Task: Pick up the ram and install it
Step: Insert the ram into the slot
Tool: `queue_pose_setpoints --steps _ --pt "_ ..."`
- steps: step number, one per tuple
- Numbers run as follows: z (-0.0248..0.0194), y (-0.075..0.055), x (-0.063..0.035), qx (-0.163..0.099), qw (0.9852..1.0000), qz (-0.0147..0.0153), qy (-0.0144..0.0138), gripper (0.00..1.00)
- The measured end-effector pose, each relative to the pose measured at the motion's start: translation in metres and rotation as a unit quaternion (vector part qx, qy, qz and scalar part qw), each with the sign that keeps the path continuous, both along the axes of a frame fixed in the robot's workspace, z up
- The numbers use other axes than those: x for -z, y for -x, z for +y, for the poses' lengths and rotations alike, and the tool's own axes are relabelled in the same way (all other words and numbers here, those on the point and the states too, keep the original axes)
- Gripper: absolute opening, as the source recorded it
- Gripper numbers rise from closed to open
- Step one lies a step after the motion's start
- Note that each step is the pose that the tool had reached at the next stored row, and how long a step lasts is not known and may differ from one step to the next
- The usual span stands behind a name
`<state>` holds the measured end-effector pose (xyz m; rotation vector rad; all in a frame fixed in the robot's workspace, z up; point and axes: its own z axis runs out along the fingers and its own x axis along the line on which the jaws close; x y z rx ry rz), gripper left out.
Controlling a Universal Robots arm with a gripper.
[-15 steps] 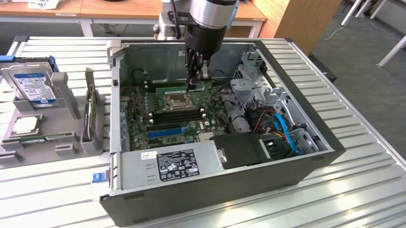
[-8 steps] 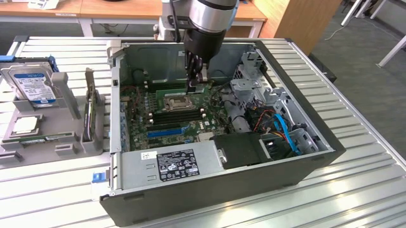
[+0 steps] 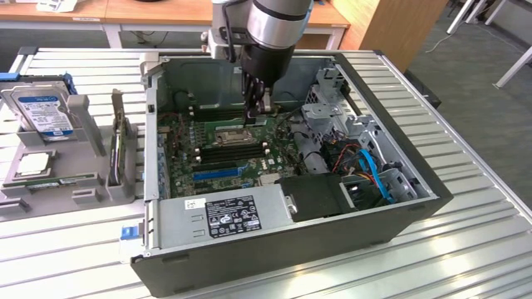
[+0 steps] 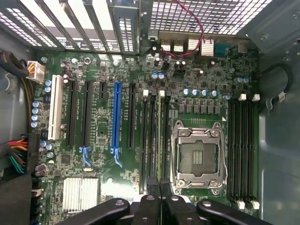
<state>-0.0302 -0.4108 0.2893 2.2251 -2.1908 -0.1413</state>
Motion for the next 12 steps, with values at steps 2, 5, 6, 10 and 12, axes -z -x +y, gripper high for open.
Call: queue_pose_setpoints --steps 2,5,6,10,12 --pt "-0.0001 0.000 0.0022 0.000 1.0000 0.0000 0.0000 0.11" --pt "-0.0005 0.000 0.0098 0.000 1.0000 0.0000 0.0000 0.11" --pt "-0.0009 0.000 0.0148 0.000 1.0000 0.0000 0.0000 0.11" --pt "-0.0011 0.000 0.0192 0.000 1.0000 0.0000 0.0000 0.11" --pt "-0.0013 0.000 0.0212 0.000 1.0000 0.0000 0.0000 0.11"
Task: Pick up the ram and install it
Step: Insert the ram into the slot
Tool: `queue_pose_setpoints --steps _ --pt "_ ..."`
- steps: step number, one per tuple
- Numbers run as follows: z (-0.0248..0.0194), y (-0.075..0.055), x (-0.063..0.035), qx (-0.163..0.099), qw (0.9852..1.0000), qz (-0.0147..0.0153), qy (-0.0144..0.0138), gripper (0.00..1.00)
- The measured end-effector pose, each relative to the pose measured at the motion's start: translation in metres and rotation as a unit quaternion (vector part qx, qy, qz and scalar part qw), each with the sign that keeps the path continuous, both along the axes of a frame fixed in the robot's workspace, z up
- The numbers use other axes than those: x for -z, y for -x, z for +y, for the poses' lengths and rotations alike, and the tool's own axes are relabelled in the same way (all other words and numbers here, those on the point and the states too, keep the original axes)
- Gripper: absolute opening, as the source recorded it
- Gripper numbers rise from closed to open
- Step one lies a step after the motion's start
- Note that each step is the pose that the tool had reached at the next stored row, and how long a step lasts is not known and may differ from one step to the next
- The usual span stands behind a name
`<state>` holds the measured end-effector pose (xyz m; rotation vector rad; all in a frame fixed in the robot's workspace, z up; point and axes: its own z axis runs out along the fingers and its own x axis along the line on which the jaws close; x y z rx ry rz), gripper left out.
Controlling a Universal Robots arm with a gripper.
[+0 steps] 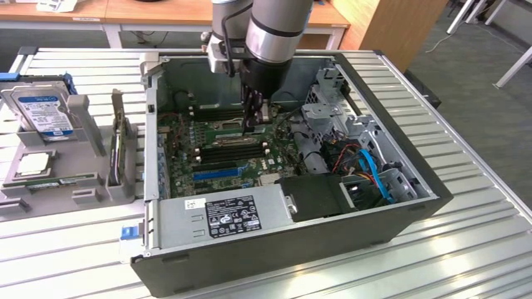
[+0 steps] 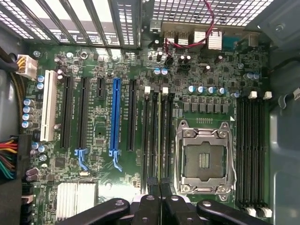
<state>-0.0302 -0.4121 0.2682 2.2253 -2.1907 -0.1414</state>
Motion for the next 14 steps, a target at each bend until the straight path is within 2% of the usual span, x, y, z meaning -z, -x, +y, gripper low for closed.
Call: queue_pose_setpoints --steps 9,14 --pt "-0.0006 0.0000 0.0079 0.000 1.0000 0.0000 0.0000 0.11" --pt "-0.0006 0.0000 0.0080 0.000 1.0000 0.0000 0.0001 0.11"
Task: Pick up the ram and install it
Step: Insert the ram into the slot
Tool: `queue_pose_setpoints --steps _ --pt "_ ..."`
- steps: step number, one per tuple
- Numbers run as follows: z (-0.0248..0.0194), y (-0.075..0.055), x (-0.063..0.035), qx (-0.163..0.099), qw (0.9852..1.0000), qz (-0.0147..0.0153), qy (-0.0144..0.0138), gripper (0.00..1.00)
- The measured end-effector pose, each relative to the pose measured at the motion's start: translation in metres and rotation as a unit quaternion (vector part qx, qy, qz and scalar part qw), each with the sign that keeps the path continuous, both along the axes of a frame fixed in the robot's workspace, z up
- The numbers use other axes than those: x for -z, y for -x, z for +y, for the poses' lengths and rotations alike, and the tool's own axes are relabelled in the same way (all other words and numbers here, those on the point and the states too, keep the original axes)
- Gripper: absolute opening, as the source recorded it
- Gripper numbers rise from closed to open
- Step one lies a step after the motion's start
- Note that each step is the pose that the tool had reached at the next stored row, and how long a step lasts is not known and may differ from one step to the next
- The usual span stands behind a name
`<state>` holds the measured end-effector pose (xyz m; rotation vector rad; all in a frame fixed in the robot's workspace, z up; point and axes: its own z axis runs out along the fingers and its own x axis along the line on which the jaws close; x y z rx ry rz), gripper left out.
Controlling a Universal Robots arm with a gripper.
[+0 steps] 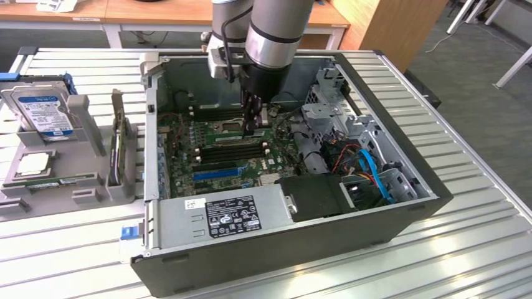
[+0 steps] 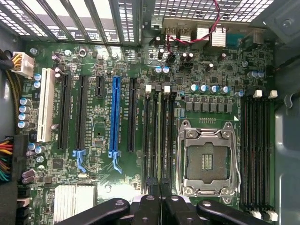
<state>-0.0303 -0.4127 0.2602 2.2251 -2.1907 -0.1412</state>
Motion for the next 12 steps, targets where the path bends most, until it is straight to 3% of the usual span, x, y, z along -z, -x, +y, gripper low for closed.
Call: queue_pose_setpoints --steps 12 --pt "0.0000 0.0051 0.0002 0.001 1.0000 0.0000 -0.0001 0.11"
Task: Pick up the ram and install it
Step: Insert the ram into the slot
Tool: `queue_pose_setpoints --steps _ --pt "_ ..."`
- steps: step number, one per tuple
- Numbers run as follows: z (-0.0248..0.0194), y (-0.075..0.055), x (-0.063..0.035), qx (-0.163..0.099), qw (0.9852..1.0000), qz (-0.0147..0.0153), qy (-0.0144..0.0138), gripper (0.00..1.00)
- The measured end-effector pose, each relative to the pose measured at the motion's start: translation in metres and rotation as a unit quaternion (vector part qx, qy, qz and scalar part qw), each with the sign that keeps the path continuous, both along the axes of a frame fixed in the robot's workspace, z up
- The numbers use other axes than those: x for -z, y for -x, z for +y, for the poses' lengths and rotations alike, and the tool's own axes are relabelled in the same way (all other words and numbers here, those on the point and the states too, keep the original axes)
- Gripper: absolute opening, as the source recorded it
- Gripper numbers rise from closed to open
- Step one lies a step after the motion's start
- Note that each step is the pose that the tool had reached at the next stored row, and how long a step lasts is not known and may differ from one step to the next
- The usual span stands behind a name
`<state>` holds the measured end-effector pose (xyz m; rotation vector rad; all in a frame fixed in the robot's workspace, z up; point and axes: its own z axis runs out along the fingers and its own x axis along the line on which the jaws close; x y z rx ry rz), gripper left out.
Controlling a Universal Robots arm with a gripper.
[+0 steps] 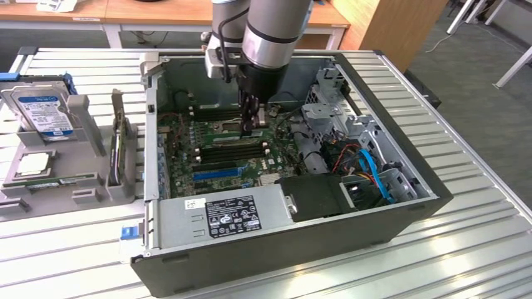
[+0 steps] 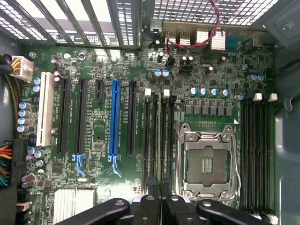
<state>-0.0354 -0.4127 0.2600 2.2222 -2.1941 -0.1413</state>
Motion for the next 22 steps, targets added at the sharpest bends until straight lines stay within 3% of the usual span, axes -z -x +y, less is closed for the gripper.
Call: queue_pose_setpoints --steps 6,13,22 --pt "0.0000 0.0012 0.0000 0.000 1.0000 0.0000 0.0000 0.11" --pt "-0.0040 0.0014 0.0000 0.000 1.0000 0.0000 0.0001 0.11" --pt "-0.0040 0.0013 0.0030 0.001 1.0000 0.0000 0.0000 0.11"
